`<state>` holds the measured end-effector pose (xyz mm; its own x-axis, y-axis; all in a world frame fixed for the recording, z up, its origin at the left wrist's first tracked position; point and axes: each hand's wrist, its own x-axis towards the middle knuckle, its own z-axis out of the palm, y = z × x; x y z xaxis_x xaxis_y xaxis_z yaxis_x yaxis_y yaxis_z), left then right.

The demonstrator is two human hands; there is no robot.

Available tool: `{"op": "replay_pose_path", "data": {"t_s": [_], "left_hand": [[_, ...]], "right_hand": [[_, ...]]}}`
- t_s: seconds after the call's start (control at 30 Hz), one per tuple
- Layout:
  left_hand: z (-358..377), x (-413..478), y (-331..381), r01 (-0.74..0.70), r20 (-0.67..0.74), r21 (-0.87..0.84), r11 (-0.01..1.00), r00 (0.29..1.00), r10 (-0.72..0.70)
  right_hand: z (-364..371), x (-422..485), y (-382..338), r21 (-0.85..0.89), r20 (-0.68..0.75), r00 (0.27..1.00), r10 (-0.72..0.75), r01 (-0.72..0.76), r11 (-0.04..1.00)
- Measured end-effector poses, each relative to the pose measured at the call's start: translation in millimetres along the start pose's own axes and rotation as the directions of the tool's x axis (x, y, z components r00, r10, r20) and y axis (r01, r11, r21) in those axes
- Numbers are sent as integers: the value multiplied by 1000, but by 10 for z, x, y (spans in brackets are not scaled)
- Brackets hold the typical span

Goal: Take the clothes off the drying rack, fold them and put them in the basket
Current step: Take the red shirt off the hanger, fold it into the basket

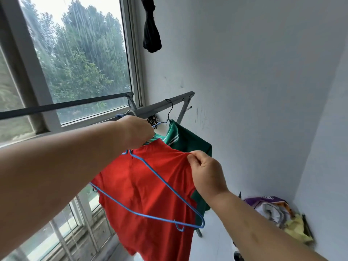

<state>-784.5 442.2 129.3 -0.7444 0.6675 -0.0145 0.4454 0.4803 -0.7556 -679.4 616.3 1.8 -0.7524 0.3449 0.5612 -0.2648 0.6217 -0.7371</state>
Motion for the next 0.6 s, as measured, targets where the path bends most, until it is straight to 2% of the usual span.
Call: {"op": "replay_pose_path", "data": {"t_s": [0.07,0.17,0.27,0.43,0.53,0.6], "left_hand": [[18,-7,-22,10,-31,9,1000,999,-9],[12,-35,-49,78,-58,-101,992,995,-85],[-35,-41,-24,123,-106,-127,984,985,-137],[-56,-48,17,184,-112,-168,968,973,-204],[-3,-66,9,158,-119,-168,973,977,-179],[23,-114,3,111,-128,-167,980,983,-133]], "right_hand": [[-93,-18,28,55,-79,996,36,-32,998],[-255,-37,26,159,-213,963,165,-133,978],[-421,-117,60,273,-241,938,250,-181,945],[-570,-406,7,292,-60,998,26,-7,956],[-605,-491,-69,307,92,990,-107,75,949],[-607,-510,-115,298,78,985,-155,125,946]]}}
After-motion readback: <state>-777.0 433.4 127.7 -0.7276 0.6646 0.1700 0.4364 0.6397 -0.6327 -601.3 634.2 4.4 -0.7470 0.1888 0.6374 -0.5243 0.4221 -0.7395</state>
